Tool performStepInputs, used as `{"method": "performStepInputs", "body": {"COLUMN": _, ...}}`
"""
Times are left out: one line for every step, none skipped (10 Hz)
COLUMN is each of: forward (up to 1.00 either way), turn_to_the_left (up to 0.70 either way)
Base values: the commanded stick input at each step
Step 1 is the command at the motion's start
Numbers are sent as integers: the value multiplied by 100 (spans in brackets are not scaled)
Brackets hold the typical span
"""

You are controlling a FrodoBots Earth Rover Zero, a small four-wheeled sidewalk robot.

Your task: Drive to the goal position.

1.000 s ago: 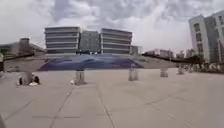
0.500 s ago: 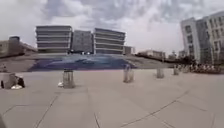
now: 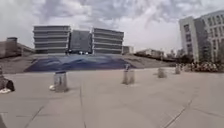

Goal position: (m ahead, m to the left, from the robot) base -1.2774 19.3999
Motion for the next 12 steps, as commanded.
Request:
{"method": "performStepInputs", "body": {"forward": 70, "turn_to_the_left": 0}}
{"method": "performStepInputs", "body": {"forward": 70, "turn_to_the_left": 0}}
{"method": "performStepInputs", "body": {"forward": 70, "turn_to_the_left": 0}}
{"method": "performStepInputs", "body": {"forward": 70, "turn_to_the_left": 0}}
{"method": "performStepInputs", "body": {"forward": 70, "turn_to_the_left": 0}}
{"method": "performStepInputs", "body": {"forward": 70, "turn_to_the_left": 0}}
{"method": "performStepInputs", "body": {"forward": 70, "turn_to_the_left": 2}}
{"method": "performStepInputs", "body": {"forward": 70, "turn_to_the_left": 3}}
{"method": "performStepInputs", "body": {"forward": 70, "turn_to_the_left": 15}}
{"method": "performStepInputs", "body": {"forward": 70, "turn_to_the_left": 29}}
{"method": "performStepInputs", "body": {"forward": 70, "turn_to_the_left": 31}}
{"method": "performStepInputs", "body": {"forward": 70, "turn_to_the_left": 12}}
